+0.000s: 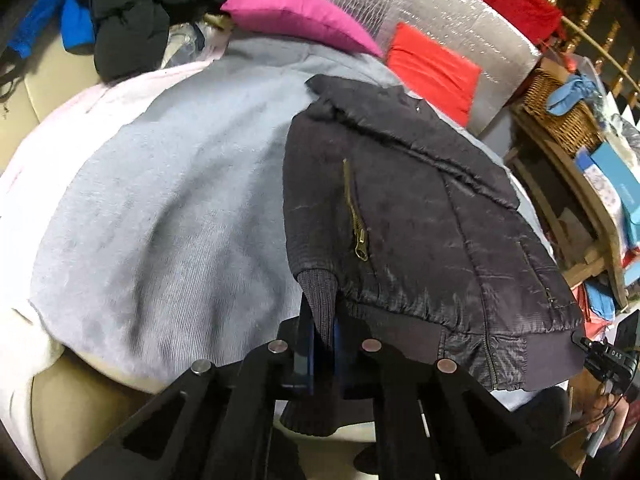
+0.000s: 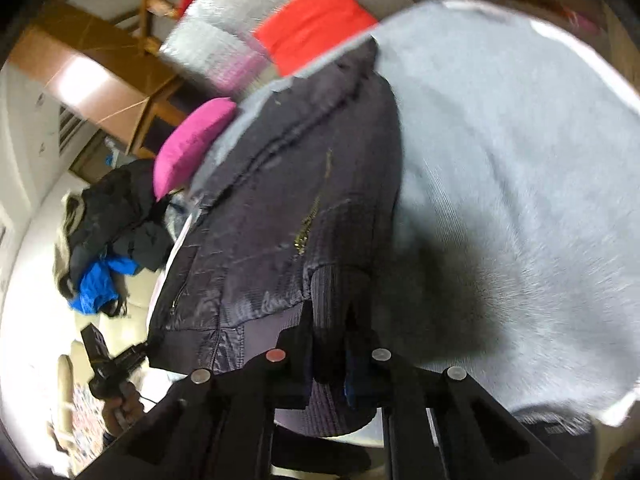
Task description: Fold large clothes
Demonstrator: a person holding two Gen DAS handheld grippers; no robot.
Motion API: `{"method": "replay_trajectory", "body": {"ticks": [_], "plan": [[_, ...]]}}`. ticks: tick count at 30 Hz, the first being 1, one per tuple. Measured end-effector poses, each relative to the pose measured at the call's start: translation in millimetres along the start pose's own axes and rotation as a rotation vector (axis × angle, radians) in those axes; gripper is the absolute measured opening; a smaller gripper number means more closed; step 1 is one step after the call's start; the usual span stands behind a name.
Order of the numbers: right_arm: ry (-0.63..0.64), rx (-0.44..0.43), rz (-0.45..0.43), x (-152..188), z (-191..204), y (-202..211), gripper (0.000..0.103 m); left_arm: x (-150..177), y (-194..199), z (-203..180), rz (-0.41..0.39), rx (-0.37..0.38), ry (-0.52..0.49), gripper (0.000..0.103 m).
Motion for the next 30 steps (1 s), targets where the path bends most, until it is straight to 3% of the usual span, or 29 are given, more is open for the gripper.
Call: {"method": "replay_trajectory", "body": {"ticks": [4,8,9,10,11,12,16,19,20,21,22,23,26,30], "plan": [[-0.013,0.027,0.063,20,-19,-1,0.013,24,-20,21,0.071,0.009,0.063,0.009],[-0.125,0.012,0.084,32,-43,-19,0.021,30,-41,39,0.104,-0.037,0.124,0.022],[-0.112,0.011,0.066,30,-41,-18,0.029,28,-42,39,0.098,-0.039,0.122,0.025],[-0.088,0.008,0.047,27,-36,-15,0.053,27,-41,39,0.094,-0.041,0.113,0.038],[-0.072,0.004,0.038,24,-33,-15,0.071,25,-43,39,0.088,-0.049,0.1,0.058],[-0.062,0.016,0.022,21,-32,-14,0.084,24,-45,41,0.084,-0.072,0.091,0.065],[-0.092,0.035,0.049,17,-37,-28,0.084,24,-59,40,0.097,-0.066,0.111,0.068],[-0.152,-0.028,0.096,23,-37,-46,0.082,31,-58,36,0.117,-0.042,0.128,0.066],[-0.16,-0.032,0.091,23,-36,-49,0.082,32,-56,35,0.122,-0.029,0.13,0.036],[-0.15,-0.024,0.077,23,-34,-50,0.075,34,-56,34,0.136,-0.012,0.121,0.016],[-0.14,-0.026,0.073,23,-31,-50,0.026,36,-50,35,0.143,-0.029,0.101,0.01],[-0.148,-0.038,0.095,25,-32,-53,0.016,36,-47,34,0.138,-0.028,0.087,0.008],[-0.137,-0.058,0.107,26,-31,-46,0.015,31,-29,25,0.094,-0.041,0.059,0.007],[-0.071,-0.081,0.037,16,-8,0,0.014,29,19,14,0.02,-0.025,0.037,0.008]]}}
Point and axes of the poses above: each gripper's, at about its wrist camera, not at the fingertips, and y roughly against the way its jaws point, z to its left, x to its underside, the point moved 9 cm from there along -y, roughly the way its jaws point, and after that the axes turned 7 degrees about x, right-handed, at the moved point
